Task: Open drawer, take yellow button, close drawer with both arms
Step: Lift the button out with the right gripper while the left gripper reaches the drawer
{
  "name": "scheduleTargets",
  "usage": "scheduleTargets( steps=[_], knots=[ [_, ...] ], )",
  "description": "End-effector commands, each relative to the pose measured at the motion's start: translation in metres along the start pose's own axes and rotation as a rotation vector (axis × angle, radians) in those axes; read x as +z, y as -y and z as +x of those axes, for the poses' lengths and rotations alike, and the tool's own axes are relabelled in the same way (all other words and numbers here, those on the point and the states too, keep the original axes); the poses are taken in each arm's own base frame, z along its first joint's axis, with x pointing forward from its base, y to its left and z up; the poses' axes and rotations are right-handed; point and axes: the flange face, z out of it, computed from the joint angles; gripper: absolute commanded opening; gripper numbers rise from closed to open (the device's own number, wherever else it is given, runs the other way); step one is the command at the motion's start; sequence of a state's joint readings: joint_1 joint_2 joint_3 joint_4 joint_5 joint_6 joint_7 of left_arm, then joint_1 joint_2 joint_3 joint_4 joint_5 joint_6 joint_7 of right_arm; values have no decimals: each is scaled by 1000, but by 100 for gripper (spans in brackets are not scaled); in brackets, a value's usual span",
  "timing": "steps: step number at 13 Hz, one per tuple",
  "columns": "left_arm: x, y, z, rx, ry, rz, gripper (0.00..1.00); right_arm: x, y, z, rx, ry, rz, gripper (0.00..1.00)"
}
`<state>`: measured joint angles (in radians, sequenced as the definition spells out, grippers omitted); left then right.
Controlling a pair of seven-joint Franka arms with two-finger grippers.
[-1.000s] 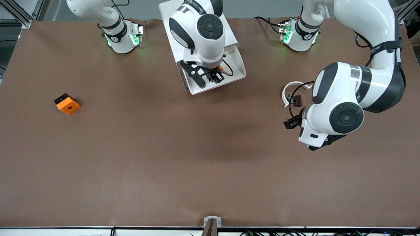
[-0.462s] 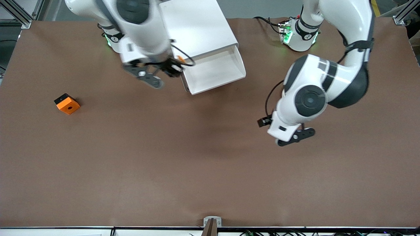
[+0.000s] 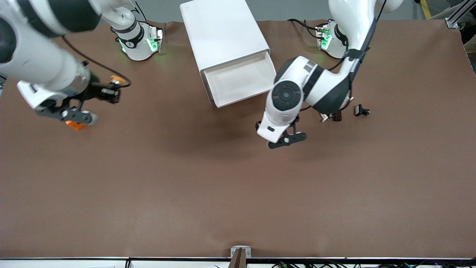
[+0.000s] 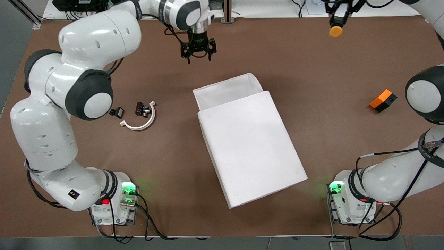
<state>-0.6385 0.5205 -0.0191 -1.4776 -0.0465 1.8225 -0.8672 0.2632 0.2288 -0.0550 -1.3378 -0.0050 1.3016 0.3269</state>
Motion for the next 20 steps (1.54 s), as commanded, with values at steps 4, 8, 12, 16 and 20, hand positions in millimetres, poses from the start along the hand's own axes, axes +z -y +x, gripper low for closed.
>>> scheduleTargets(
  steps=[4,8,12,16,20],
  knots=[
    [23,-48,-74,-21,19,27,100,100,-101,62,-137,-49,12,17],
    [35,-70,-122,-43,58,37,100,168,-118,81,-169,-126,3,17],
    [49,-80,-165,-21,141,43,100,217,-119,94,-166,-150,4,17],
    [58,-93,-207,-46,167,69,100,275,-125,116,-179,-175,-26,17],
    [65,-96,-225,-42,179,86,100,309,-127,125,-194,-136,-51,17]
  ],
)
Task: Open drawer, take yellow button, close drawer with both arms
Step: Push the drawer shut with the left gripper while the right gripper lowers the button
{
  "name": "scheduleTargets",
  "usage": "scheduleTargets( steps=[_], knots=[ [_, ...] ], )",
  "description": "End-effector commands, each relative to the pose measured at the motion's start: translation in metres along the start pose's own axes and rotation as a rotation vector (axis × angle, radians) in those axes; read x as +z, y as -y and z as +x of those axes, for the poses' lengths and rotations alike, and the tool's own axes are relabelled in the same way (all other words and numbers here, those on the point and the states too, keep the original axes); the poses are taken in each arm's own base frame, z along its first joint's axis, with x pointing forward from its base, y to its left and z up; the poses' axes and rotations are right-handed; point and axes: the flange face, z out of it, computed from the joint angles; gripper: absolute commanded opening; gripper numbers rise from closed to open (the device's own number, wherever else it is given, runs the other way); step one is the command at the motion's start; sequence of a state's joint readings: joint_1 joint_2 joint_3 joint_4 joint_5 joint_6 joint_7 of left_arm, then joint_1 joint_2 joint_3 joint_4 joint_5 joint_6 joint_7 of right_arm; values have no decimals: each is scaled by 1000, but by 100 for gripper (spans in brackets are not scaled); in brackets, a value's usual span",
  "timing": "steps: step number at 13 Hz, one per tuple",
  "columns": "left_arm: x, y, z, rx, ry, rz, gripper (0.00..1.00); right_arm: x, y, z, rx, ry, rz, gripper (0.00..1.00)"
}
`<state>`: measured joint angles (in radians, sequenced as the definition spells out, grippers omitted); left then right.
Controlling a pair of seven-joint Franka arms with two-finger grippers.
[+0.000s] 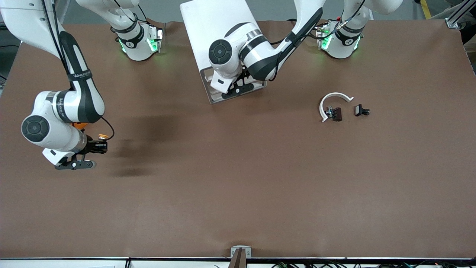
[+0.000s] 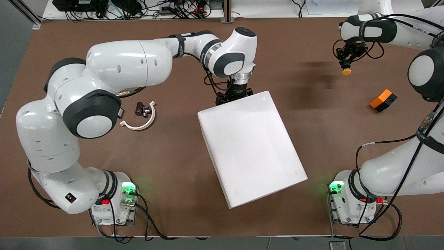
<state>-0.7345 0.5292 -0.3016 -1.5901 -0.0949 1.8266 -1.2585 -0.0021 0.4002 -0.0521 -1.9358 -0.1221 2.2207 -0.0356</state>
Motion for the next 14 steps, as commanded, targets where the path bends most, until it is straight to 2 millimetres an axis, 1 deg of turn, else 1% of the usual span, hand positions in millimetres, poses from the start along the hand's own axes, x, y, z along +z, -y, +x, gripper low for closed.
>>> scheduleTargets(
  steps=[1,2,3,6,7,8,9,10,11,12,13,14],
  knots=[
    [9,-1,-21,12,17,14,100,13,0,3,-25,3,-13,17],
    [13,-4,-32,31,11,21,100,22,1,6,-28,-8,-14,17],
    [14,-6,-37,38,7,25,100,29,-1,8,-27,-13,-14,17],
    [12,-5,-36,39,4,23,100,49,-4,16,-36,-17,-27,17],
    [11,-4,-32,40,0,23,100,53,-5,21,-35,-18,-28,17],
    [8,-1,-20,32,-3,17,100,59,-7,24,-30,-13,-27,17],
    [2,3,-2,16,-20,11,100,65,-9,25,-27,-10,-25,17],
    [-8,9,24,-8,-51,1,100,69,-8,27,-28,-10,-25,18],
    [-15,13,45,-17,-88,0,100,72,-9,28,-28,-14,-25,18],
    [-26,21,69,-38,-122,-7,100,74,-10,28,-27,-20,-24,18],
    [-36,30,91,-62,-151,-13,100,80,-15,28,-21,-19,-22,18],
    [-54,43,117,-96,-176,-33,100,82,-17,28,-18,-18,-21,19]
  ],
)
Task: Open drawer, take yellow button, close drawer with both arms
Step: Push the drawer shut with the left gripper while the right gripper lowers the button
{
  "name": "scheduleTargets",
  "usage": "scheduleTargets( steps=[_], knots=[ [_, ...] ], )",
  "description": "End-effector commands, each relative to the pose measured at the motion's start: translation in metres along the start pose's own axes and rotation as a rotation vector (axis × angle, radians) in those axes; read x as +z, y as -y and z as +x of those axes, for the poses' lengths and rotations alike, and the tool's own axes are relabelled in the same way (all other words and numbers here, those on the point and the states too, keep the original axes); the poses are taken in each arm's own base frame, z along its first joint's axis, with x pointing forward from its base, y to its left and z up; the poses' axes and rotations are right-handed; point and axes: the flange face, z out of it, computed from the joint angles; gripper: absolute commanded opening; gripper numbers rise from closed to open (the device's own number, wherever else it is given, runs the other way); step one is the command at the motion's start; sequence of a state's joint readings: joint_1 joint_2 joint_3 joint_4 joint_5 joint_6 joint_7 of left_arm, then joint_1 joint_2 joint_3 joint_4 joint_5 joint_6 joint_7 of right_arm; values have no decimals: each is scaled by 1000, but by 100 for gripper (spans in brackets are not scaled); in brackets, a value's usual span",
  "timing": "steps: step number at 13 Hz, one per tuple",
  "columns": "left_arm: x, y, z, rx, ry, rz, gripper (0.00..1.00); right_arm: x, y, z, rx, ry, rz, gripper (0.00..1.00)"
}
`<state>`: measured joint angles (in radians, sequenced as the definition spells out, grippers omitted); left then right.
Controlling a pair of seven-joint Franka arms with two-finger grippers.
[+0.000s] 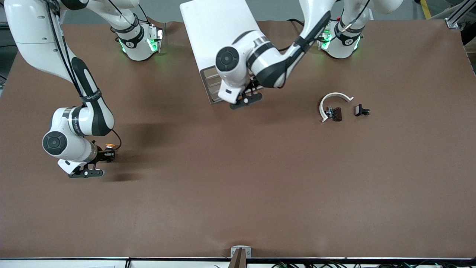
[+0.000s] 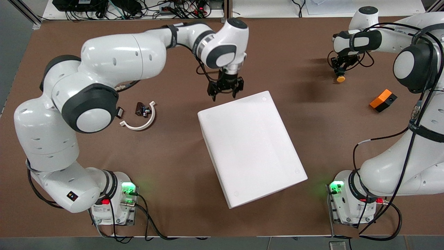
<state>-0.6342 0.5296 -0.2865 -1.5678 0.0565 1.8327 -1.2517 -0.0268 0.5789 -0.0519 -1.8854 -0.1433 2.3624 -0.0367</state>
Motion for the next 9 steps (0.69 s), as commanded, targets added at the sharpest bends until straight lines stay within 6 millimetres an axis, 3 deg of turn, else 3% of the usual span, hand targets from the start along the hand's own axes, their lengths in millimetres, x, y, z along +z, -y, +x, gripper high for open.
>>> scheduleTargets(
  steps=[1,2,4,5,6,8,9],
  knots=[
    [-34,25,69,-78,-57,-49,100,3,-10,5,-11,-9,-11,21],
    [-49,40,98,-125,-70,-74,100,3,-10,6,-11,-17,-11,24],
    [-90,86,152,-232,-87,-126,100,4,-9,5,-10,-16,-10,46],
    [-107,110,176,-277,-98,-149,100,4,-9,5,-9,-16,-10,83],
    [-131,141,199,-293,-117,-181,100,2,-9,6,-8,-16,-10,100],
    [-156,188,226,-197,-150,-191,100,-17,-7,2,0,12,-12,100],
    [-167,208,237,-150,-172,-197,100,-37,-7,-2,7,29,-11,100]
  ],
)
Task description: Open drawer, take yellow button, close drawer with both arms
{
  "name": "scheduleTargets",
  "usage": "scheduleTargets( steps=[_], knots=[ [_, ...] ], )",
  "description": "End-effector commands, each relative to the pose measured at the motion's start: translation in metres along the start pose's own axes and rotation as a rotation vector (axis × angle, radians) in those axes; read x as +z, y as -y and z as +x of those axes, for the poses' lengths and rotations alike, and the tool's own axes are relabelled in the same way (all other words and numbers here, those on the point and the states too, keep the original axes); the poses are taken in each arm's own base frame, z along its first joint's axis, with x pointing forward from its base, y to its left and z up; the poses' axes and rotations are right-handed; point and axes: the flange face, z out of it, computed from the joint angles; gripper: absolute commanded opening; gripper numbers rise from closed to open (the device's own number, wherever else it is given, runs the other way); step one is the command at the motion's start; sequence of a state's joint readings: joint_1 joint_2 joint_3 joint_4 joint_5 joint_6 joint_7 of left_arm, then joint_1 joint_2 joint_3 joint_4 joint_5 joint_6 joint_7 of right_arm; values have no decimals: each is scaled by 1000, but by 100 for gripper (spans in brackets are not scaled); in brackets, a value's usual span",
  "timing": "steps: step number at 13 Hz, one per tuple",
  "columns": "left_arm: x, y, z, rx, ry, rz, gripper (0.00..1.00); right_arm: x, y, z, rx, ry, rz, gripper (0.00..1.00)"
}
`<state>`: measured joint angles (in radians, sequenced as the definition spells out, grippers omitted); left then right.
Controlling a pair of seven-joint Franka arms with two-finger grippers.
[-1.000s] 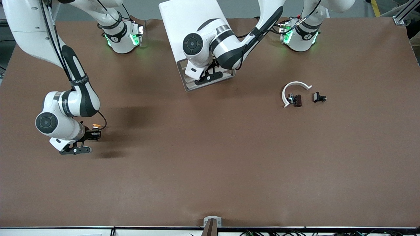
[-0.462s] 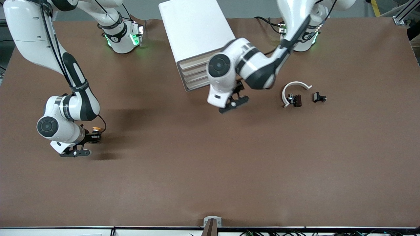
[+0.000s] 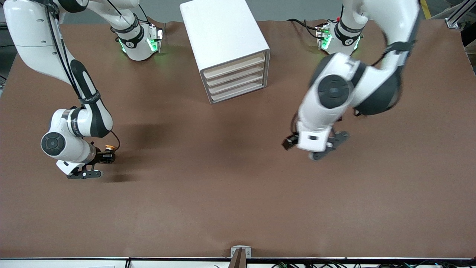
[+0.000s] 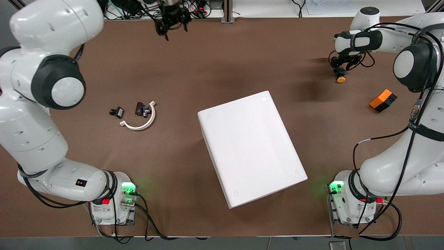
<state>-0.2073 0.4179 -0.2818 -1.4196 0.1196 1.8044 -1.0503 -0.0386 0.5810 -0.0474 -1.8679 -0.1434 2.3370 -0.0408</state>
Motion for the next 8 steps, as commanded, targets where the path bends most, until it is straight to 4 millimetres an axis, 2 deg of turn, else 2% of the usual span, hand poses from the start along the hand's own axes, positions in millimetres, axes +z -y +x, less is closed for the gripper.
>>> scheduleTargets(
  steps=[1,3,4,5,7,8],
  knots=[
    [-37,38,29,84,-43,-10,100,-51,2,-7,1,25,-12,100],
    [-51,67,61,90,-61,-23,100,-86,6,-11,-1,15,-16,100],
    [-70,81,65,121,-77,-24,100,-101,8,-12,-1,5,-17,100],
    [-80,95,71,166,-79,-16,100,-114,8,-15,1,5,-17,100],
    [-98,121,80,193,-82,-1,100,-128,16,-21,10,26,-20,100],
    [-101,126,77,209,-65,19,100,-136,17,-26,36,41,-21,100]
  ],
)
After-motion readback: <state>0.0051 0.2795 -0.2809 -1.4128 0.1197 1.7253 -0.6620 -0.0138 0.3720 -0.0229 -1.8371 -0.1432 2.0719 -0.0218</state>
